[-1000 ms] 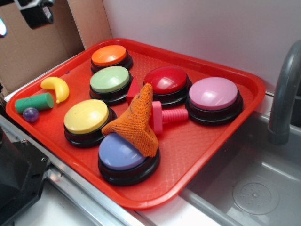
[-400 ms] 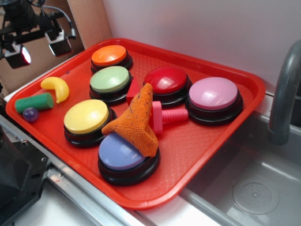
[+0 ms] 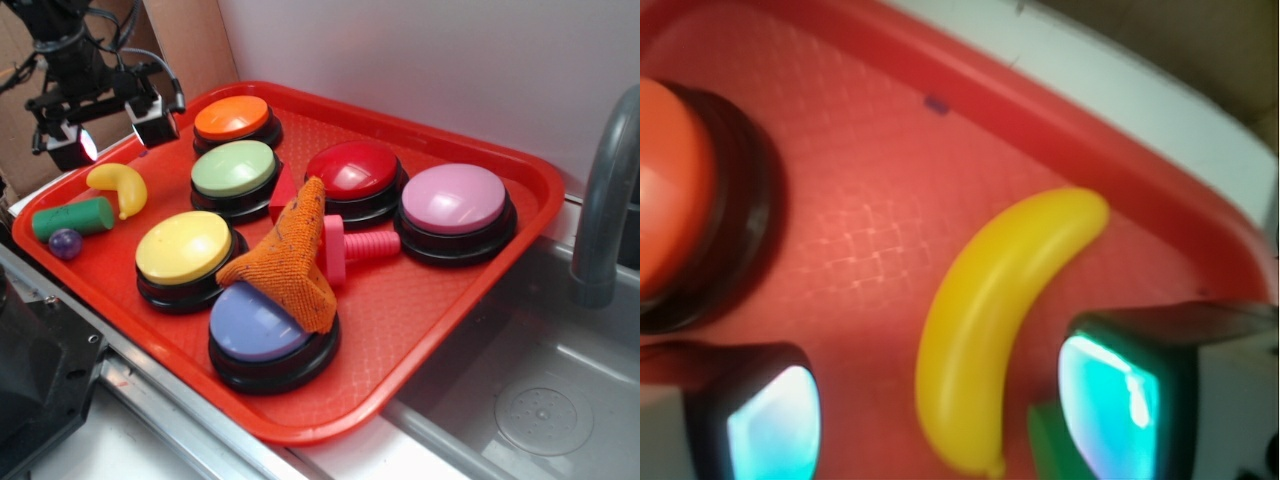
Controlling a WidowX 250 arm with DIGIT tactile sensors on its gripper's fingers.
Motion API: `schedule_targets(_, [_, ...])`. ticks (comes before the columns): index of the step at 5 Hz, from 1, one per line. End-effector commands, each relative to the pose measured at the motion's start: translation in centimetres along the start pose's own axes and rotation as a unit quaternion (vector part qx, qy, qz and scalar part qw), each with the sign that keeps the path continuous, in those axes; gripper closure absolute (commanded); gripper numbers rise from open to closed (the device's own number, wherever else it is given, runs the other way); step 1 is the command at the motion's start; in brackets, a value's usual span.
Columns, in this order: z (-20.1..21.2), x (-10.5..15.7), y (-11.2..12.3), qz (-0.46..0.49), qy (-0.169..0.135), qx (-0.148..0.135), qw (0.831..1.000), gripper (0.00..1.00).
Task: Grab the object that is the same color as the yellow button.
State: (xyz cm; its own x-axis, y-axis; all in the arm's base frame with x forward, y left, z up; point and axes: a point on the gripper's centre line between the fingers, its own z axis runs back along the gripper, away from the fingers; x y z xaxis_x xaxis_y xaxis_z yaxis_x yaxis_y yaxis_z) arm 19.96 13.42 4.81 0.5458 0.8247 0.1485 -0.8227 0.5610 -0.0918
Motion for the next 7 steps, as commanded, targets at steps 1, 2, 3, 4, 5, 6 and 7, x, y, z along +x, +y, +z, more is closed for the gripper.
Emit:
schedule_targets(1, [-2.0,0.2,1.4,0.019,-0.003,0.004,1.0,0.0])
schedule_targets(2, [-2.5,0.1,1.8,0.034,-0.003,0.0,0.999,0.0])
schedule_targets(3, [-2.4,0.1,1.9,0.029,-0.004,-0.005,1.0,0.98])
schedule_targets(4, [-2.1,0.1,1.8,0.027,-0.005,-0.01,1.0,1.0])
schedule_targets(5, [-0.8,0.4,1.4,-0.002,-0.01,-0.015,1.0,1.0])
schedule_targets(6, [1.4,0.3,0.4,-0.073,-0.008,-0.006,0.997,1.0])
schedule_targets(7, [5.6,-1.1,-1.8,-0.176,0.005,-0.015,0.984,1.0])
